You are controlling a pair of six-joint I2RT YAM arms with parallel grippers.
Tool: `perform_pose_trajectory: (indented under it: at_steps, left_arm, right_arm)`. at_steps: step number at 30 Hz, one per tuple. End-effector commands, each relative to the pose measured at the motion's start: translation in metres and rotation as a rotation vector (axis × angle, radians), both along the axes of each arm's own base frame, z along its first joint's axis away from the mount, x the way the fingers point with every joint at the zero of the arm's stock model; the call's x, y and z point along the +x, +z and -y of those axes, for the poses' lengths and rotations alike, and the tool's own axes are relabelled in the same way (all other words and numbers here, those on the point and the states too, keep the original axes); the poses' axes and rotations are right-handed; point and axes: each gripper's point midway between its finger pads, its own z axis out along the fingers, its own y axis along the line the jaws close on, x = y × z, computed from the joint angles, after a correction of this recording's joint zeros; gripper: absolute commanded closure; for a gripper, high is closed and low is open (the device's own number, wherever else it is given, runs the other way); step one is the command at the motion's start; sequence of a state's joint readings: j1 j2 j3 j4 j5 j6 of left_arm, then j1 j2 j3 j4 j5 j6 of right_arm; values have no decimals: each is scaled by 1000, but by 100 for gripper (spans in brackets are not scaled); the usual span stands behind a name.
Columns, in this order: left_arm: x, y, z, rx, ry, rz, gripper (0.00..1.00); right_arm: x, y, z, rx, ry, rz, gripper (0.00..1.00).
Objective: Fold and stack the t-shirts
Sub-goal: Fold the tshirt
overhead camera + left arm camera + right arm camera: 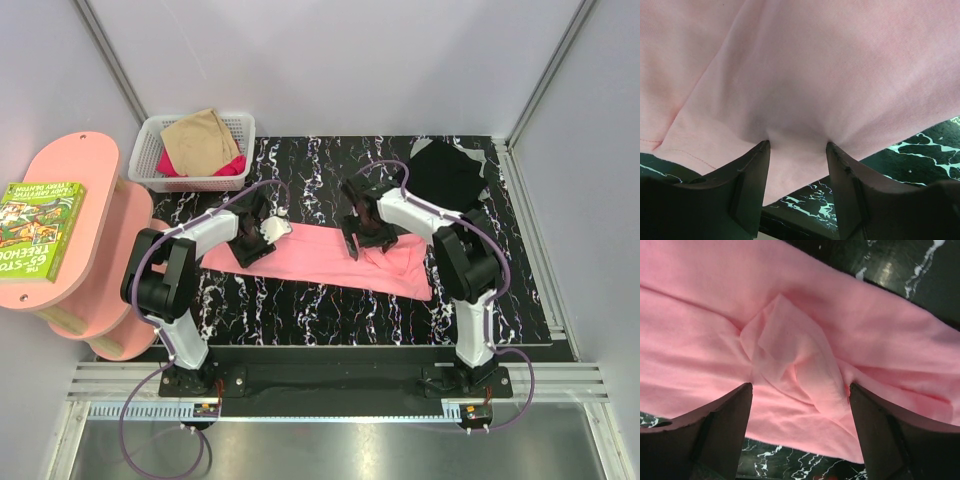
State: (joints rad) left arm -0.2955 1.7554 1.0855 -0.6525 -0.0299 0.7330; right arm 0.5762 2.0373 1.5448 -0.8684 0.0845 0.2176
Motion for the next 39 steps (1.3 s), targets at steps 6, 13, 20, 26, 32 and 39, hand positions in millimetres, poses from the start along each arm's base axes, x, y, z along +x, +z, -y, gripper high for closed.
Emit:
perform_pose_trajectory:
  at_steps: [6, 13, 20, 26, 32, 39]
  left_arm:
    - [5, 3, -4, 7, -6, 30, 47]
    - [11, 9, -1, -1, -1, 47, 47]
    - [8, 13, -9, 28, -8, 60, 47]
    - [11, 20, -29, 37, 13, 78, 47]
    - [28, 40, -55, 21, 74, 123, 47]
    - [59, 58, -34, -54, 106, 176, 48]
  right_arm:
    - [-12, 91, 16, 124, -166, 226, 17]
    - [-28, 61, 23, 229, -269, 167, 19]
    - [-5, 9, 48, 201, -419, 98, 20]
    - [-4, -27, 95, 77, -513, 44, 20]
    - [-13, -38, 96, 94, -523, -13, 19]
    - [-6, 4, 84, 203, -531, 58, 18]
